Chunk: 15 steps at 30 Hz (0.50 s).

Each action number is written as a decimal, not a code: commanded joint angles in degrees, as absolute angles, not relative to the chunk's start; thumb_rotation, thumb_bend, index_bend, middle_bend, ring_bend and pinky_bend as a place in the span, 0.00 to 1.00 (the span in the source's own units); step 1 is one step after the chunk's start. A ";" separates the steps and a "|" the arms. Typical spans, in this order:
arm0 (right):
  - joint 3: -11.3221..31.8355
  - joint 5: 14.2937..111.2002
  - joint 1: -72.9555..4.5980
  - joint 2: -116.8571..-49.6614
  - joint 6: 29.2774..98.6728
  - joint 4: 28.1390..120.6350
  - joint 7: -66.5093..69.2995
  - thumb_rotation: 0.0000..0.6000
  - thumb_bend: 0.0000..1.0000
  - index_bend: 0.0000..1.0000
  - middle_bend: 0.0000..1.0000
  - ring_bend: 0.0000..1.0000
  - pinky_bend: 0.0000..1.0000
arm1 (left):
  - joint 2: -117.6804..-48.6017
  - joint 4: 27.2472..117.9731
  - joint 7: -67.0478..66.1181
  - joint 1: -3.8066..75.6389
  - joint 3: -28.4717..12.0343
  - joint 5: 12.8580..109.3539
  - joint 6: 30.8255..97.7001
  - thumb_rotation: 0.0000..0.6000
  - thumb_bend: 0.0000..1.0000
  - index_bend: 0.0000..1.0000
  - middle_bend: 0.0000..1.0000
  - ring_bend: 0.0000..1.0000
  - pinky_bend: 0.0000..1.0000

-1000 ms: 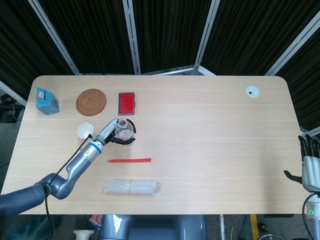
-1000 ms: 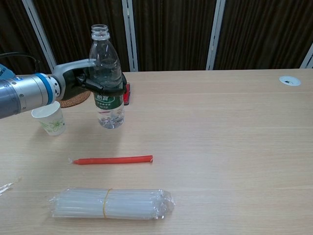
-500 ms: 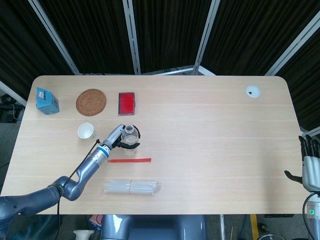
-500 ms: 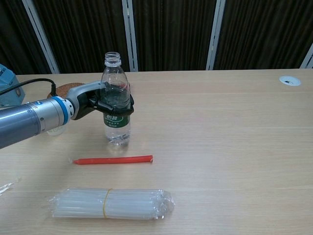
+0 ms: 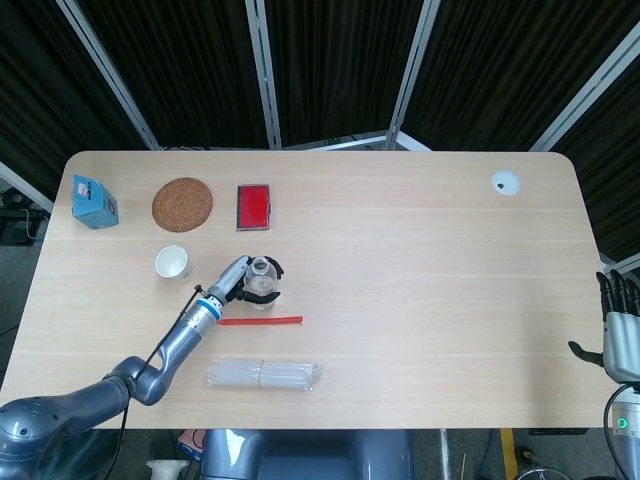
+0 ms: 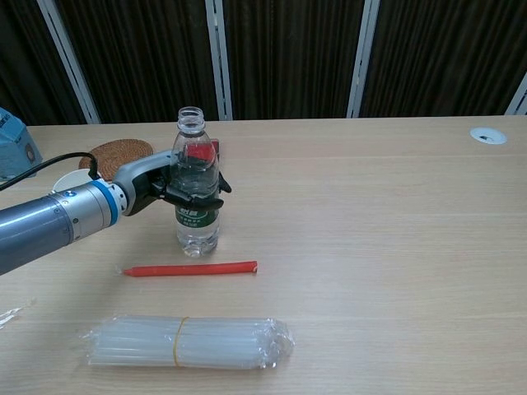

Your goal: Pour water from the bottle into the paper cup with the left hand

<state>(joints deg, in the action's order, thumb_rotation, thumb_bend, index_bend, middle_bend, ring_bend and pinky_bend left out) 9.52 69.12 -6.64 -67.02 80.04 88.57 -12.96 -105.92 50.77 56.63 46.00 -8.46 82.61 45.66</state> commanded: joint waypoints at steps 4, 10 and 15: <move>9.51 69.13 -6.60 -67.04 80.15 88.61 -12.96 1.00 0.00 0.00 0.00 0.00 0.00 | -106.03 49.72 60.07 45.82 -6.72 84.60 46.88 1.00 0.05 0.09 0.02 0.01 0.10; 9.39 69.16 -6.65 -67.12 80.04 88.56 -13.11 1.00 0.00 0.00 0.00 0.00 0.00 | -105.38 49.14 63.90 45.47 -5.08 86.63 48.93 1.00 0.01 0.00 0.00 0.00 0.05; 9.30 69.30 -6.69 -67.22 80.10 88.63 -13.33 1.00 0.00 0.00 0.00 0.00 0.00 | -104.43 49.50 65.39 44.94 -4.59 87.13 50.48 1.00 0.02 0.00 0.00 0.00 0.05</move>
<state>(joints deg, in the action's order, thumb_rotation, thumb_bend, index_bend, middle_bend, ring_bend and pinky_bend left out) 9.31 69.29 -6.69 -67.22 80.10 88.63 -13.32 -104.60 49.40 65.21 45.06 -4.70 87.03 50.31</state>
